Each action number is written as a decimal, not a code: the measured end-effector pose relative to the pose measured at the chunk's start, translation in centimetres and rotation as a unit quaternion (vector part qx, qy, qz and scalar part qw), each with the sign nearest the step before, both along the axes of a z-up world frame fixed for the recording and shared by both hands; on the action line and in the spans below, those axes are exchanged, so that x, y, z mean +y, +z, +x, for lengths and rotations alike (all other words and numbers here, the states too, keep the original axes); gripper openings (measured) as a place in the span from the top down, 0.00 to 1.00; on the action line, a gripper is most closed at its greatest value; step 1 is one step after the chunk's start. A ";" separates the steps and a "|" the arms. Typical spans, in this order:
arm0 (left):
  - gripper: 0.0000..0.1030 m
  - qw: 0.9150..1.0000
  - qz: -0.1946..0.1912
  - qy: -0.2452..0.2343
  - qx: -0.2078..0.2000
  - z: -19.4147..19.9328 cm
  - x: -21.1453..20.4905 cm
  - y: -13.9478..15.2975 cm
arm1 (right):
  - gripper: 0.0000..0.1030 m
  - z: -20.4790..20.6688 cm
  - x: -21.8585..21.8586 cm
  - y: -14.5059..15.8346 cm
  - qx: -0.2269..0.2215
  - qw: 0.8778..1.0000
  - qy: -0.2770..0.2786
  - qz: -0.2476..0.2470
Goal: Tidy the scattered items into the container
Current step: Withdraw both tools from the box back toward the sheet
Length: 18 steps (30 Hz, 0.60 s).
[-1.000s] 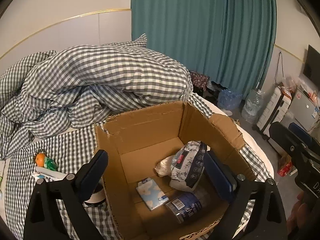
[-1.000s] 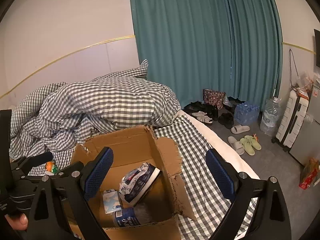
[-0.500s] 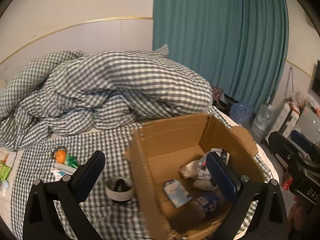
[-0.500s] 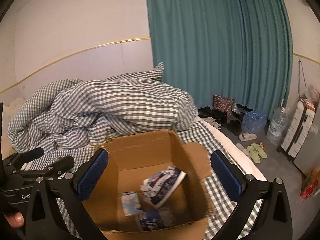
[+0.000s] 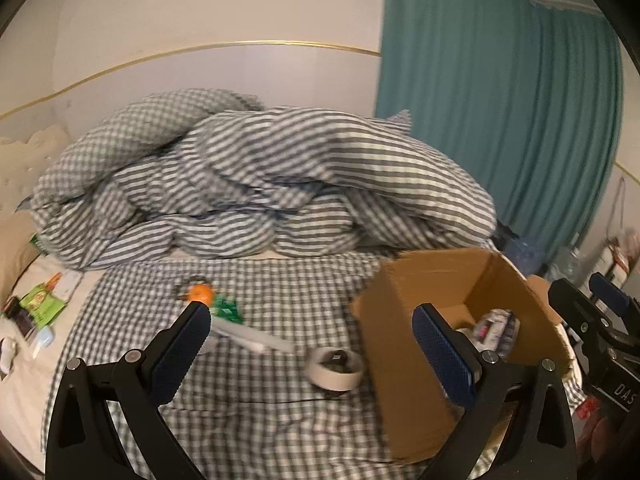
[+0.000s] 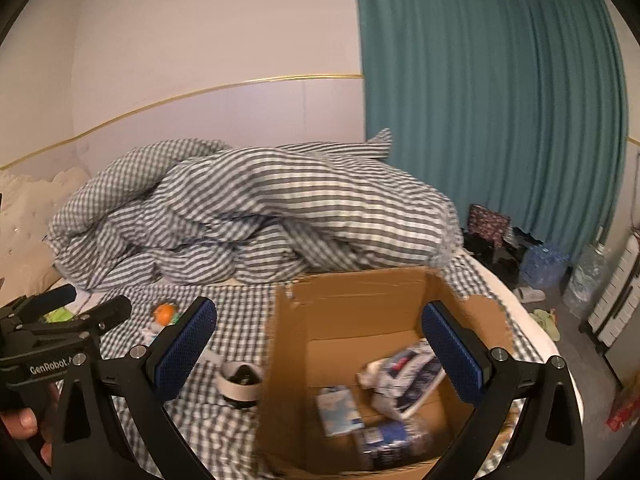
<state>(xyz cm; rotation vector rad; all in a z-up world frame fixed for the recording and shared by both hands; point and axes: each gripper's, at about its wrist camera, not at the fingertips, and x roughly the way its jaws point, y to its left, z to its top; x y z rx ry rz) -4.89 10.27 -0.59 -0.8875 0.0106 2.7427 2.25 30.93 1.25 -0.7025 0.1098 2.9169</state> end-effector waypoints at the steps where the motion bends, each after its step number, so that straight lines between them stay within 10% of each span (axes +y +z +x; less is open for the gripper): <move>1: 0.00 1.000 0.000 0.007 0.000 -0.1 -0.8 0.0 | 0.00 -0.2 -0.7 0.0 0.000 1.000 0.006 0.001; 18: 0.00 0.993 0.000 0.114 -0.009 -1.1 -14.3 -1.6 | 0.00 -4.0 -10.2 -2.4 -0.040 0.995 0.087 0.021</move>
